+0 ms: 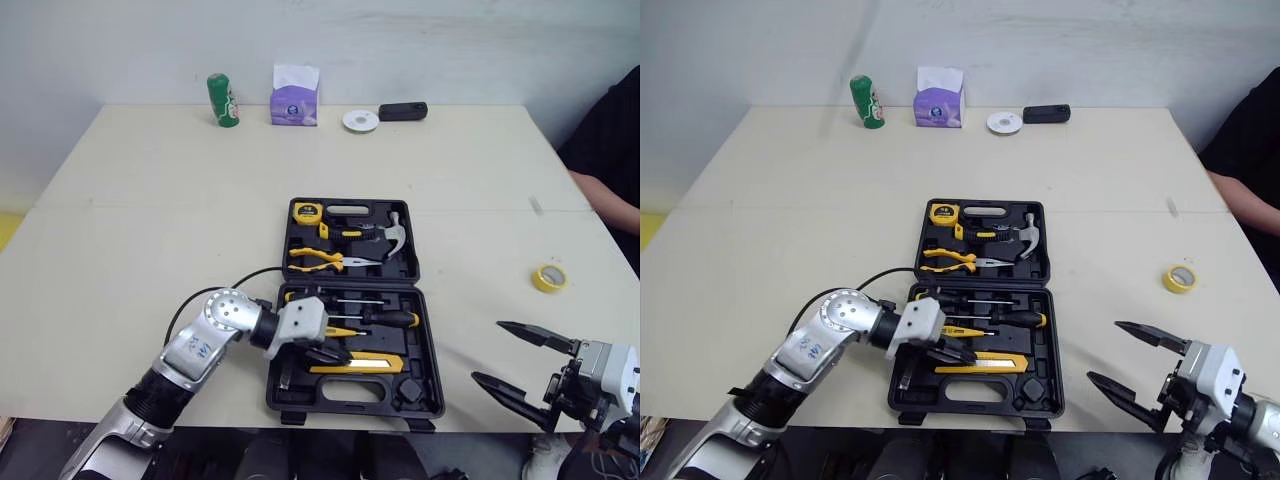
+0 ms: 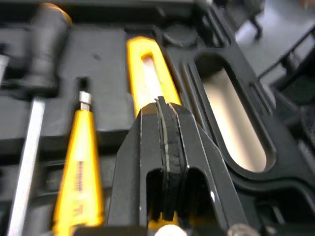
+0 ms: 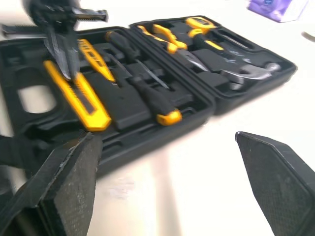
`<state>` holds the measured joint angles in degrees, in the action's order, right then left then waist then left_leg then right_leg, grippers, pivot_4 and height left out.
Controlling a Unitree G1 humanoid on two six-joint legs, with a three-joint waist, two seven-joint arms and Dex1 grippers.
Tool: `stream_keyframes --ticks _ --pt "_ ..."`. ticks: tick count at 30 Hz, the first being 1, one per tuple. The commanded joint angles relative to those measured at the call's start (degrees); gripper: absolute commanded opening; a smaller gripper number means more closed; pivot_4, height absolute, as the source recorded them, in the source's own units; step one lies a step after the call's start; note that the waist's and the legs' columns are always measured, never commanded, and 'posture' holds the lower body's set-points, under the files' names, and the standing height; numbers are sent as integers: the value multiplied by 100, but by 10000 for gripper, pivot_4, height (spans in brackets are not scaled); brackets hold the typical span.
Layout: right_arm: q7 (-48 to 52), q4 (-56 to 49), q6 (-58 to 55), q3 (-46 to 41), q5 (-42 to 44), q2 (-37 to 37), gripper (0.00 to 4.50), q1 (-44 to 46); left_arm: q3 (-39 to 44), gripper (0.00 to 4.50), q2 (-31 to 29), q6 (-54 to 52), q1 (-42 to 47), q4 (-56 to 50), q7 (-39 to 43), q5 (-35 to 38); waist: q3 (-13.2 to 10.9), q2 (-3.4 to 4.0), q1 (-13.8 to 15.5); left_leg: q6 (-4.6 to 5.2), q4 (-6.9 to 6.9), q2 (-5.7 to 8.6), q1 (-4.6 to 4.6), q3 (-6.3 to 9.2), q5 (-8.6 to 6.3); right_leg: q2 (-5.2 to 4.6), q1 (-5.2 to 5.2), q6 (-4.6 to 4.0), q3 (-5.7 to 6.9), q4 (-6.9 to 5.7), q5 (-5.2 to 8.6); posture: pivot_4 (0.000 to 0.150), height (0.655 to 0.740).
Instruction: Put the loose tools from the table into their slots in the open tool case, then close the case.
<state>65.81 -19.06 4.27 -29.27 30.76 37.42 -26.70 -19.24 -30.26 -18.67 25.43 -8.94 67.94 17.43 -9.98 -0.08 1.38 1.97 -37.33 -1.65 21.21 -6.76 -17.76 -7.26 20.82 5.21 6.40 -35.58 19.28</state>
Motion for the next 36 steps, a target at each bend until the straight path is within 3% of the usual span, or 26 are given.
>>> stream_keyframes --ticks 1,2,6,10,11,14,15,21,26,32,36 --pt "-25 286 329 -452 -12 72 45000 13 786 565 -330 -488 114 -555 263 902 -8 2 -2 -6 0 0 1 0 3 0 0 0 1 0 0 1500 7400" --pt "-24 418 416 -576 -19 63 45000 -12 972 565 -420 -581 100 -576 198 989 -9 3 -2 -15 2 0 0 0 9 0 -2 0 3 3 0 1500 7400" --pt "-63 1387 1118 -1185 -174 -63 45000 -138 1843 11464 -902 -496 -309 -364 -116 966 -11 3 -2 -18 2 3 -2 0 9 1 -7 1 6 7 0 1500 7400" --pt "-615 2129 1355 -1560 -372 -196 45000 -108 2738 28916 -1244 -269 -894 384 -520 761 -17 -4 -16 -17 4 5 -5 -3 8 1 -9 3 5 10 -1 1500 7400" --pt "-784 2302 1426 -1629 -405 -235 45000 -33 2959 30742 -1287 -246 -1014 619 -620 777 -23 -8 -16 -16 6 5 -6 -3 7 1 -8 3 5 10 -1 1500 7400" --pt "-1253 3152 1808 -1847 -532 -314 45000 275 3631 42476 -1518 460 -1536 1497 -921 446 -26 -12 -36 1 14 2 -6 -2 -3 0 1 2 2 5 -1 1500 7400" --pt "-1393 3423 1920 -1918 -574 -328 45000 352 3803 43987 -1577 651 -1711 1657 -1001 343 -27 -12 -44 1 14 1 -6 -2 -4 -2 4 2 0 4 -1 1500 7400" --pt "-2086 4692 2527 -2207 -786 -363 45000 456 5141 43987 -1173 1148 -2438 1907 -1876 614 -31 -14 -153 -16 38 4 9 -6 -1 -7 30 -7 0 7 4 1500 7400" --pt "-2894 6027 3267 -2182 -1172 -192 45000 615 5848 43987 -1076 708 -3176 2104 -1944 1031 -32 -15 -190 -41 33 6 5 -14 -27 -16 34 -2 -9 1 3 1500 7400" --pt "-2937 6958 3604 -2191 -818 73 45000 964 6095 43987 -997 447 -3257 2097 -2629 1060 -32 -15 -258 -45 30 4 2 -16 -26 -16 40 -8 -14 -13 6 1500 7400" --pt "-2556 6722 3484 -1922 -666 245 45000 1330 5824 43987 -959 510 -3153 1743 -2622 1037 -32 -15 -293 -47 33 4 0 -16 -25 -15 37 -8 -13 -13 5 1500 7400"
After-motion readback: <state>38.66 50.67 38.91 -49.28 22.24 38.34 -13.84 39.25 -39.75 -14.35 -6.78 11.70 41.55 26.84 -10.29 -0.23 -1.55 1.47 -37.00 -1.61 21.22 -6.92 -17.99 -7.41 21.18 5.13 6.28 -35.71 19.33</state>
